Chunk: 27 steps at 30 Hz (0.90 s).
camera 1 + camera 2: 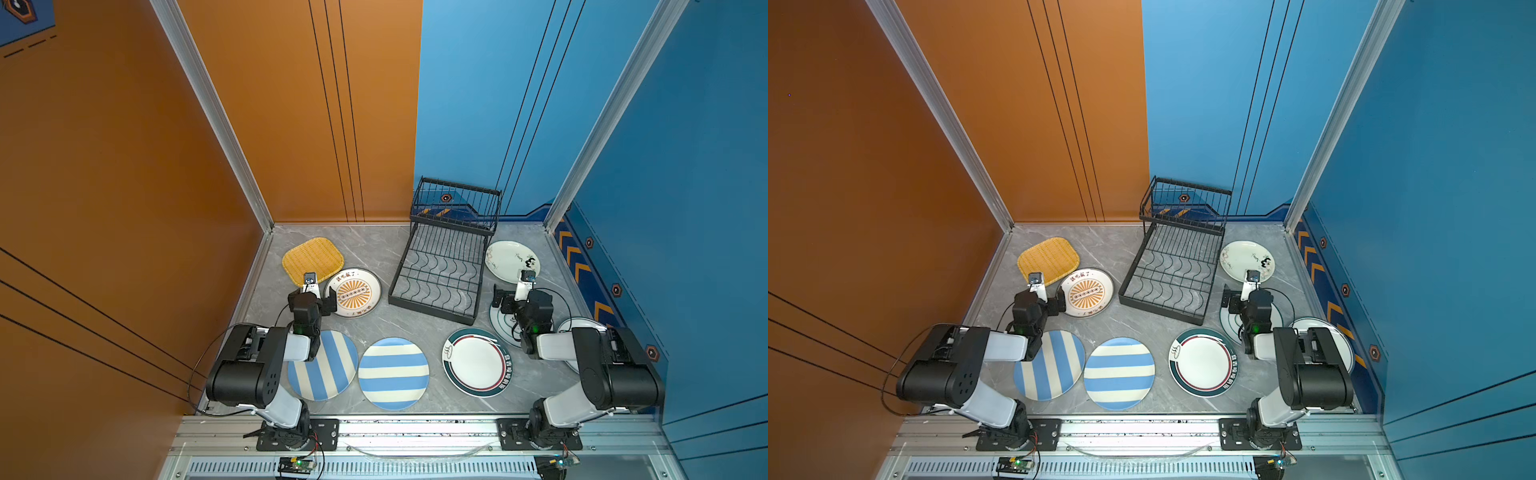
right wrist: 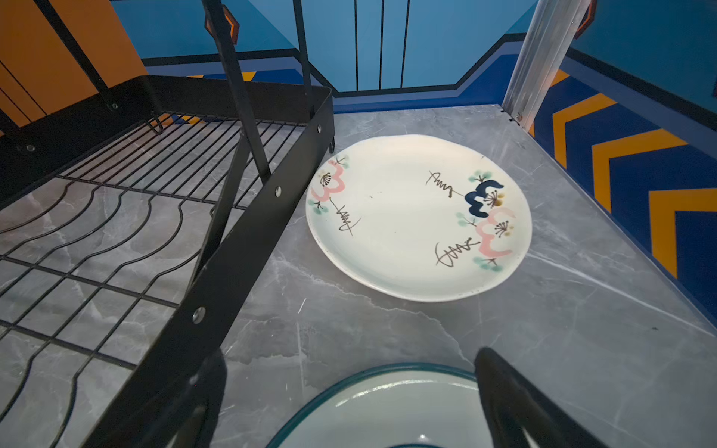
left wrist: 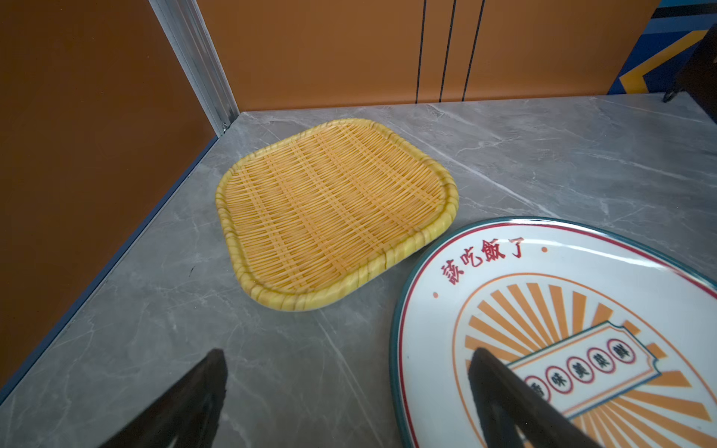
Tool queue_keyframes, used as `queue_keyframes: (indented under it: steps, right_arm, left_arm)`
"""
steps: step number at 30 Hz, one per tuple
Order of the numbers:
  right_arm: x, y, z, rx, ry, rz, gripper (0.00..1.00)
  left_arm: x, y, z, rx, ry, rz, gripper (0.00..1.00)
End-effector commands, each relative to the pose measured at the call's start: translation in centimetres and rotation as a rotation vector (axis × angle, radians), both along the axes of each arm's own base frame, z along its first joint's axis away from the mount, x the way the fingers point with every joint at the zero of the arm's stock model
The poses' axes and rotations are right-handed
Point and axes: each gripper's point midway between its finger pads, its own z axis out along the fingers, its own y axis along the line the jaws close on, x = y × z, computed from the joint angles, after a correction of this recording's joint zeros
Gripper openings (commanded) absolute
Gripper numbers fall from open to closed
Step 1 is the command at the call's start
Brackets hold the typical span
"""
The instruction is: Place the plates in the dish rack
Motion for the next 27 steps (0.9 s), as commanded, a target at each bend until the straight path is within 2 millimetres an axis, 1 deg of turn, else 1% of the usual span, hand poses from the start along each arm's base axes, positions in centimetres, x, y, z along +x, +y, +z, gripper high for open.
queue_keyframes:
  steps: [1,24,27]
  right_arm:
    - [0.24,0.30,0.20,0.004,-0.008,0.010,1.00]
    - [0.27,0.21,0.22,0.003,-0.008,0.004,1.00]
    - [0.29,0.15,0.71,0.004,-0.002,0.000,1.00]
  left_arm:
    - [0.31,0.38,0.44,0.017,-0.010,0.013,0.98]
    - [0.48,0.35,0.24,-0.008,0.002,-0.011,0.98]
    - [0.49,0.29,0.64,-0.005,-0.008,-0.015,0.98]
